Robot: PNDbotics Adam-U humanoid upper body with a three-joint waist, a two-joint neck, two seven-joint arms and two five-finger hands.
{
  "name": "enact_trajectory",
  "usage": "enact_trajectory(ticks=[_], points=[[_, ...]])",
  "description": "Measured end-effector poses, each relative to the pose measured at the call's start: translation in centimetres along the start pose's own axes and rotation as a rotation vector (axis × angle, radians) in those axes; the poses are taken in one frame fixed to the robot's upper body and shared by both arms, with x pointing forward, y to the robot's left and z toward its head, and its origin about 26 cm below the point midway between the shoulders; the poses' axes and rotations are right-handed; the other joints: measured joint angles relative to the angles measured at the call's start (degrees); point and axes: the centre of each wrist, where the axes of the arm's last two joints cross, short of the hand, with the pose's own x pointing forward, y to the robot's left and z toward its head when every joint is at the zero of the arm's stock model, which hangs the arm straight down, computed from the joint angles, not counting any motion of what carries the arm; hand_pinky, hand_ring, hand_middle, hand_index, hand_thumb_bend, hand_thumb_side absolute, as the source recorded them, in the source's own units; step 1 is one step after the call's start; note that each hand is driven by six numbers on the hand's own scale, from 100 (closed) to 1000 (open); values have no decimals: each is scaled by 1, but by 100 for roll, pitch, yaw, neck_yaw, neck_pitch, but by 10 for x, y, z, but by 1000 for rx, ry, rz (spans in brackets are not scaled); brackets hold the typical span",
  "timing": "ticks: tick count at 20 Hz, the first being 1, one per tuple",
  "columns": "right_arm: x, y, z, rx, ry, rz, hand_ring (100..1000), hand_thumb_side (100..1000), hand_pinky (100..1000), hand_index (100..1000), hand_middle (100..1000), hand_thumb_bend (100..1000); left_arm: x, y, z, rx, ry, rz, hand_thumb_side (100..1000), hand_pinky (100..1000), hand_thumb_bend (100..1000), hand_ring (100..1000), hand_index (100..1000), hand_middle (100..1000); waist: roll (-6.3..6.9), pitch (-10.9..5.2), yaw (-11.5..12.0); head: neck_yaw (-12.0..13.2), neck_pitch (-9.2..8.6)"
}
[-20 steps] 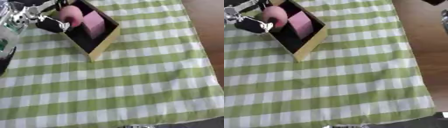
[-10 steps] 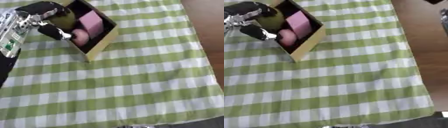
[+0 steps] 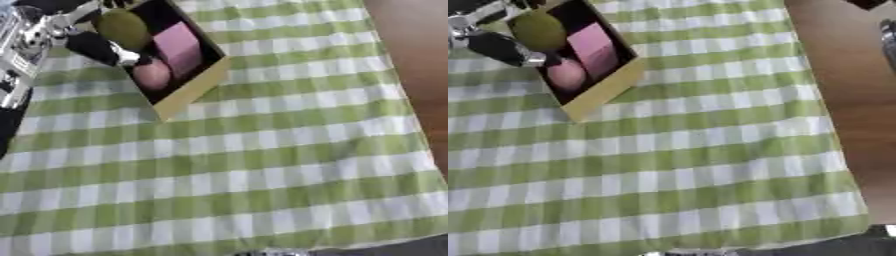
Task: Pick up objects on the table and place them in the box.
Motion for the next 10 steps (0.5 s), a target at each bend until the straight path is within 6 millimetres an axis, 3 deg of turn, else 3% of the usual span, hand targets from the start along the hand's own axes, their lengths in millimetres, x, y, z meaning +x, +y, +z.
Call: enact_trajectory(ticks=[4, 10], points=[[0, 0, 0, -8, -1, 1, 843, 473, 895, 870, 796, 100, 1, 29, 14, 162, -49, 26, 669, 848, 481, 796, 880, 745, 0, 0, 56, 42, 0], [-1, -1, 1, -23, -6, 1, 841, 459, 895, 868, 794, 100, -7, 48, 49, 365, -84, 84, 635, 821, 454, 772, 863, 727, -5, 0, 94, 120, 0]])
